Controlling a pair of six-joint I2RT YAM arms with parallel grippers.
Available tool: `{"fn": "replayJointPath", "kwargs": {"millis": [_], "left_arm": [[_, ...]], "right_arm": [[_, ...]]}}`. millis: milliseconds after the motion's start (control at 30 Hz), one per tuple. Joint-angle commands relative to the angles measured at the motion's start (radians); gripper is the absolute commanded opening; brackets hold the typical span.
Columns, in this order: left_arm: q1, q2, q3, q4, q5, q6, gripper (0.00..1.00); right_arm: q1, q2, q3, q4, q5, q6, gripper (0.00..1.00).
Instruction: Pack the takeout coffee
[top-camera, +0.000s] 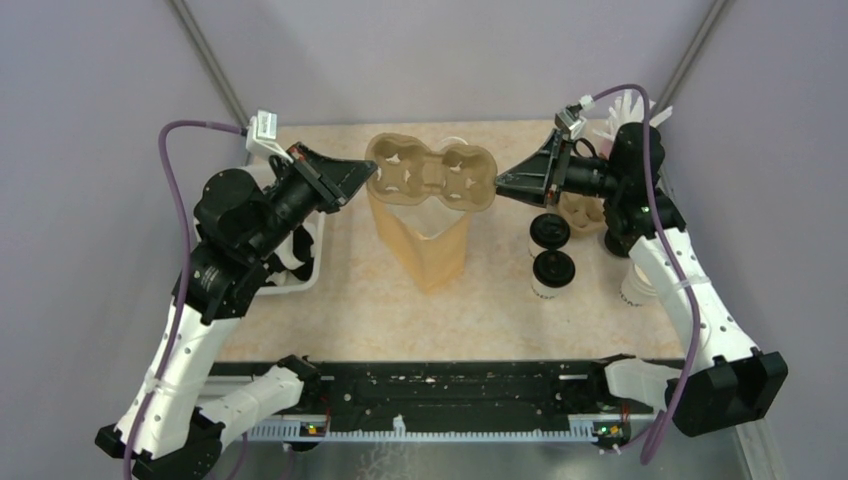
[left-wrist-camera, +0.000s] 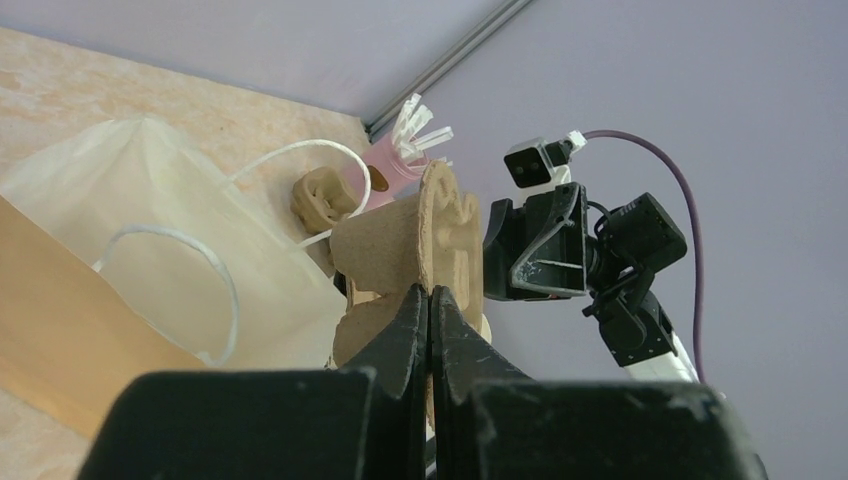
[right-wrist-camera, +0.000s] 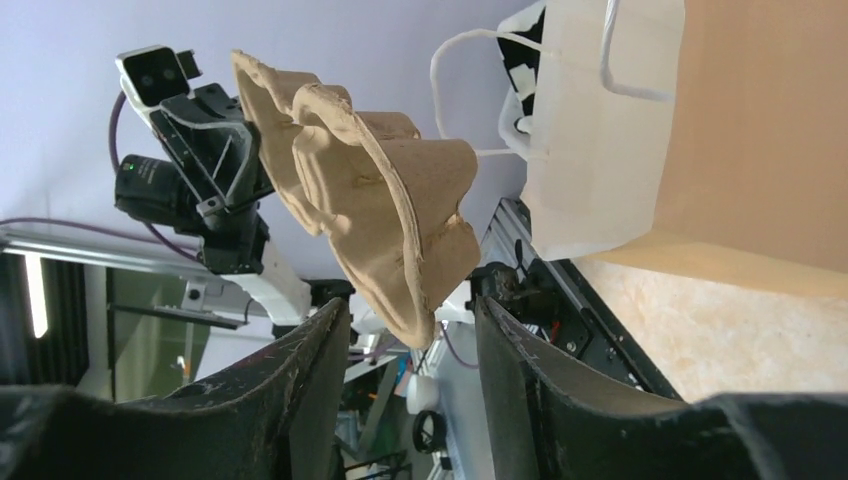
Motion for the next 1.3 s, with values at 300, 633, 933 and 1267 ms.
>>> {"fn": "replayJointPath", "kwargs": {"millis": [300,633,933,1267], "left_arm": [[0.004,-0.024,-0.046,0.1,0.051,-0.039,0.0],[0.005,-0.02,-0.065,0.124,0.053,-0.063,0.0],[0.005,0.098,0.205,-0.351,-0.277,0.007,0.92],[0.004,0.325,0.381,-0.552,-0.323,0.199,0.94]], "right_arm": [[-0.007,-0.02,-0.026,0.144,-0.01,0.063,0.29],[-0.005,-0.036,-0.055,0.19,-0.014,0.099,0.01],[0.078,-0.146,0.105,-0.221,0.493,0.149,0.0],[0.174,-0.103,0.3,-0.483,0.695,0.277,0.0]]}}
